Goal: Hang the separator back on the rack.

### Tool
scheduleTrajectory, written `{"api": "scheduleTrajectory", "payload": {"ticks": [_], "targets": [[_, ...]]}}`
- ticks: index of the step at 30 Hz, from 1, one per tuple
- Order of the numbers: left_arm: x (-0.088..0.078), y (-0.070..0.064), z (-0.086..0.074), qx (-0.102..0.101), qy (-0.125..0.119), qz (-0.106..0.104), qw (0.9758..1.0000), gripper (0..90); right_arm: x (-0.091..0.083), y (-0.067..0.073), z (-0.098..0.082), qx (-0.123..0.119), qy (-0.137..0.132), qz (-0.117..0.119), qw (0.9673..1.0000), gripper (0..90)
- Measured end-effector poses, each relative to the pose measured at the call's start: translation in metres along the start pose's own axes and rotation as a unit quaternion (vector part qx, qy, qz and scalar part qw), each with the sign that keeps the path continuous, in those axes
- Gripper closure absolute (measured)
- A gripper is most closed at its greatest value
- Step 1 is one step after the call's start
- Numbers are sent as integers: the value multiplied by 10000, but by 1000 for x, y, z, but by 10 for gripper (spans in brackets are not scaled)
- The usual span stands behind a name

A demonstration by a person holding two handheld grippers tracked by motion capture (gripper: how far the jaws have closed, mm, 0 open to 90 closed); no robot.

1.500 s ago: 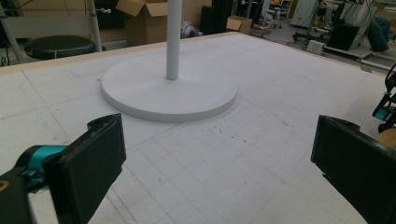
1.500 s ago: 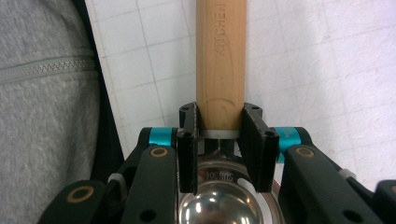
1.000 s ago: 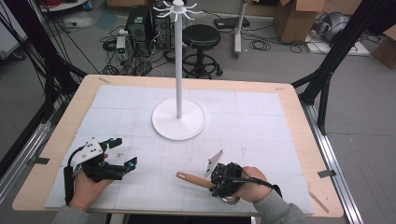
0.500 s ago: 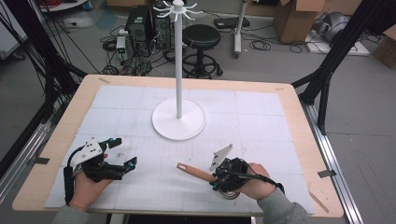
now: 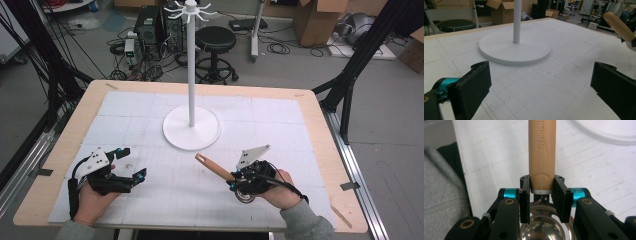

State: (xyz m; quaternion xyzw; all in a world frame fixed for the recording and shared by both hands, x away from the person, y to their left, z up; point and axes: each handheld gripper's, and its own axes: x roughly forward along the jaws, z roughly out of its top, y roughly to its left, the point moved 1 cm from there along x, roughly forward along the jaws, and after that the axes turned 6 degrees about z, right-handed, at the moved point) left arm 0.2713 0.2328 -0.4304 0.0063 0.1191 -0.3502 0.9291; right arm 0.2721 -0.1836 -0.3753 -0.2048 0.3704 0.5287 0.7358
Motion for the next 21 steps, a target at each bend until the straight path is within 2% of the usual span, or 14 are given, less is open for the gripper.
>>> {"api": "scheduleTrajectory", "payload": {"ticks": [6,13,16,19,21], "targets": [[0,0,0,-12,-17,-11,10000,37,-9,-3,1,64,-496,-130,9987,700],[-1,-1,0,-17,-26,-17,10000,37,-19,-8,0,112,-1072,-274,9938,700],[-1,-1,1,-14,-24,-12,10000,37,-23,-10,0,77,-1300,-379,9908,700],[-1,-1,0,-27,-21,-22,10000,37,-29,-11,-1,118,-1605,-435,9860,700],[-1,-1,0,-30,-22,-19,10000,37,-32,-11,-2,61,-1822,-509,9819,700]]}}
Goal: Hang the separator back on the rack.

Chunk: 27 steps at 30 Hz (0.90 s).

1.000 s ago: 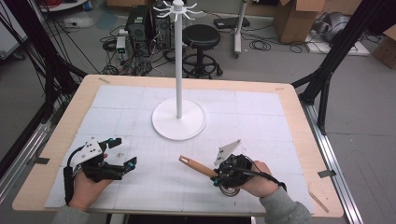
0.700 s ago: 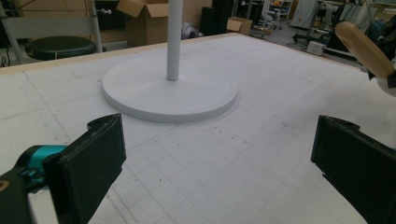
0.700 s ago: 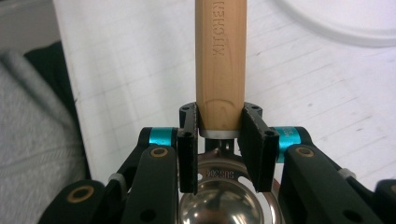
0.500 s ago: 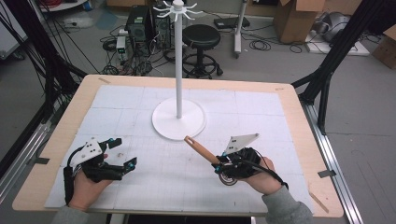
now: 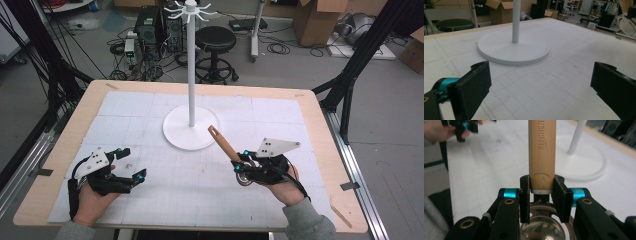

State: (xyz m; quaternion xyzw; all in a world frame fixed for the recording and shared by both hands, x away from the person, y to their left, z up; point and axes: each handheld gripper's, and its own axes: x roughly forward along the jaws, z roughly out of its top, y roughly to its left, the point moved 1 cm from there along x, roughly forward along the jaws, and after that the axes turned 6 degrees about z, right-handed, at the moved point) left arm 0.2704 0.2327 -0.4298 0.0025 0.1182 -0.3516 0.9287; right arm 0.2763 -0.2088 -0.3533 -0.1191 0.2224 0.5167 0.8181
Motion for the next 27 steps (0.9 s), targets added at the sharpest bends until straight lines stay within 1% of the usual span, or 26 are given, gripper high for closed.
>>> {"api": "scheduleTrajectory", "payload": {"ticks": [1,4,5,6,8,9,10,12,13,16,17,19,20,23,25,27], "targets": [[0,0,0,-14,-11,4,10000,37,-2,-1,1,-37,-106,-32,9999,700],[1,0,0,-9,-2,4,10000,37,-5,-2,2,-12,-272,-76,9996,700],[1,1,0,3,7,3,10000,37,-5,-3,3,14,-273,-71,9996,700],[1,1,0,-4,0,-11,10000,37,-5,-3,3,1,-312,-128,9994,700],[0,0,0,5,-11,-27,10000,37,-5,-6,4,37,-333,-102,9994,700],[0,0,0,13,-10,-34,10000,37,-6,-6,5,24,-390,-157,9991,700],[0,0,0,13,-10,-31,10000,37,-6,-6,5,38,-440,-158,9989,700],[0,1,0,-3,5,-64,10000,37,-8,-7,8,52,-609,-262,9978,700],[0,0,0,-22,-21,-98,9999,37,-9,-9,9,122,-654,-275,9974,700],[0,-3,1,-12,-75,-146,9999,37,-12,-14,13,225,-799,-282,9961,699],[0,-3,1,-5,-79,-153,9999,37,-13,-16,13,262,-853,-331,9955,699],[1,-3,0,-32,-65,-142,9999,37,-15,-20,15,318,-914,-331,9948,700],[1,-2,0,-43,-48,-123,9999,37,-16,-22,15,327,-938,-380,9943,699],[2,0,0,-24,-11,-71,10000,37,-17,-29,19,420,-1030,-422,9929,700],[1,0,0,-37,-9,-82,10000,37,-17,-33,23,470,-1084,-450,9920,699],[1,0,0,-14,-10,-77,10000,37,-17,-36,26,511,-1221,-464,9901,699]]}}
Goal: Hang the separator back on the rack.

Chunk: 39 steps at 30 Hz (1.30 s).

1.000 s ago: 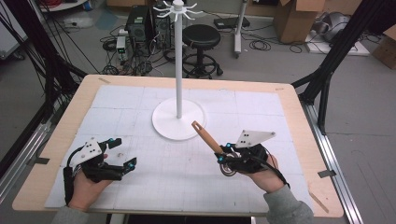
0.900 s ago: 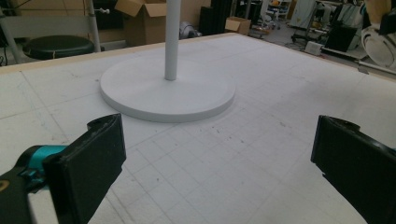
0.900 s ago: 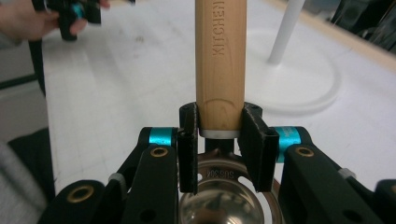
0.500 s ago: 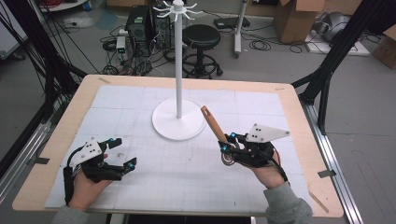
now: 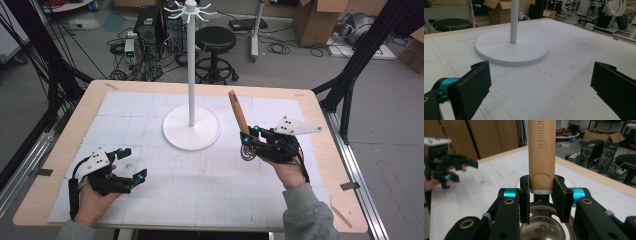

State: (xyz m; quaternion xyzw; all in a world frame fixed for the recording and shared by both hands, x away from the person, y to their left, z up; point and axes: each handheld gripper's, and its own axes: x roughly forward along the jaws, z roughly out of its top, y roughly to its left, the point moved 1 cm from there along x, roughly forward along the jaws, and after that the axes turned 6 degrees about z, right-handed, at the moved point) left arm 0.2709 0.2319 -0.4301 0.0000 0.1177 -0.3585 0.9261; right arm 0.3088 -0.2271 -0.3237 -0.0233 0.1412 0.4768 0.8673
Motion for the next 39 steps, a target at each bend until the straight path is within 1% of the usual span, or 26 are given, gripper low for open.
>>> {"api": "scheduleTrajectory", "payload": {"ticks": [1,3,5,9,13,16,18,22,29,32,35,37,39], "targets": [[0,0,0,-11,1,2,10000,37,0,-1,3,67,-83,-7,9999,700],[0,0,0,-18,22,-4,10000,37,1,-3,7,83,-153,-89,9998,700],[0,0,0,2,69,-5,10000,37,1,-5,13,82,-201,-108,9997,700],[-2,-1,0,17,76,11,10000,37,5,-6,22,77,-254,-79,9996,700],[-3,-1,0,19,81,31,10000,37,8,-10,30,124,-315,-81,9994,700],[-3,-2,-1,81,109,48,9999,37,11,-12,36,123,-366,-76,9992,700],[-3,-2,-1,86,119,40,9999,37,13,-12,41,128,-393,-65,9991,700],[-5,-3,-1,94,83,39,9999,37,18,-12,50,51,-400,-91,9991,700],[-7,-3,0,70,-19,18,10000,37,26,-11,65,42,-493,-71,9987,700],[-7,-3,1,43,-71,15,10000,37,29,-11,70,23,-522,-88,9986,699],[-8,-3,1,78,-92,38,9999,37,32,-11,73,24,-536,-58,9985,700],[-8,-4,2,91,-103,23,9999,37,34,-11,74,56,-600,-39,9982,700],[-9,-5,2,86,-146,2,9999,36,36,-11,75,34,-593,-45,9982,699]]}}
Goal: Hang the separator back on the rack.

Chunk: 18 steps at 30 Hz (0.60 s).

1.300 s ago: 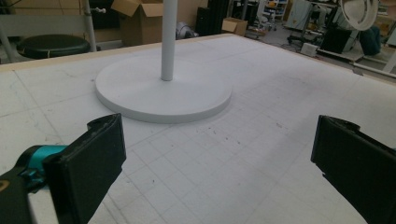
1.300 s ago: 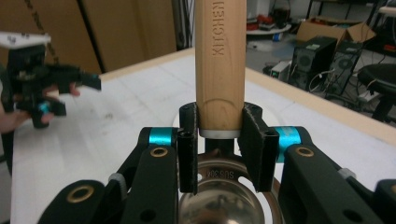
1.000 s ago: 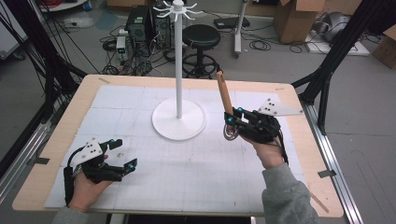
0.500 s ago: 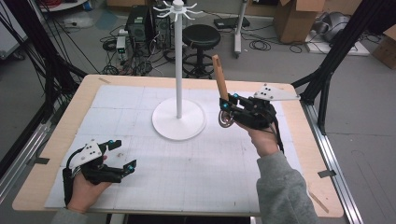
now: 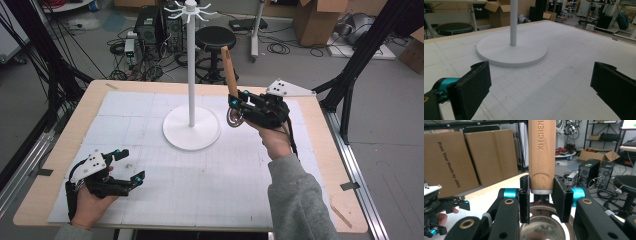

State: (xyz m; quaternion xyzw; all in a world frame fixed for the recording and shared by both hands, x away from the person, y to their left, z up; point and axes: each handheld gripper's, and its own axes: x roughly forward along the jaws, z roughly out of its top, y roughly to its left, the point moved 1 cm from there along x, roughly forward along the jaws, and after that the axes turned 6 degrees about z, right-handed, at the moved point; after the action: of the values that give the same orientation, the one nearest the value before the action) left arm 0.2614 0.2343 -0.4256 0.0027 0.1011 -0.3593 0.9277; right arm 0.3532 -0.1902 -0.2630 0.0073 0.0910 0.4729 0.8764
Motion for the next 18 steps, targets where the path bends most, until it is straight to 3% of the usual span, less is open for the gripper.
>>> {"api": "scheduleTrajectory", "payload": {"ticks": [6,18], "targets": [[-3,0,1,-33,-142,-4,9999,37,6,0,5,18,-79,-44,10000,699],[-7,3,0,-76,-117,43,9999,37,20,0,24,-72,-56,-35,10000,700]]}}
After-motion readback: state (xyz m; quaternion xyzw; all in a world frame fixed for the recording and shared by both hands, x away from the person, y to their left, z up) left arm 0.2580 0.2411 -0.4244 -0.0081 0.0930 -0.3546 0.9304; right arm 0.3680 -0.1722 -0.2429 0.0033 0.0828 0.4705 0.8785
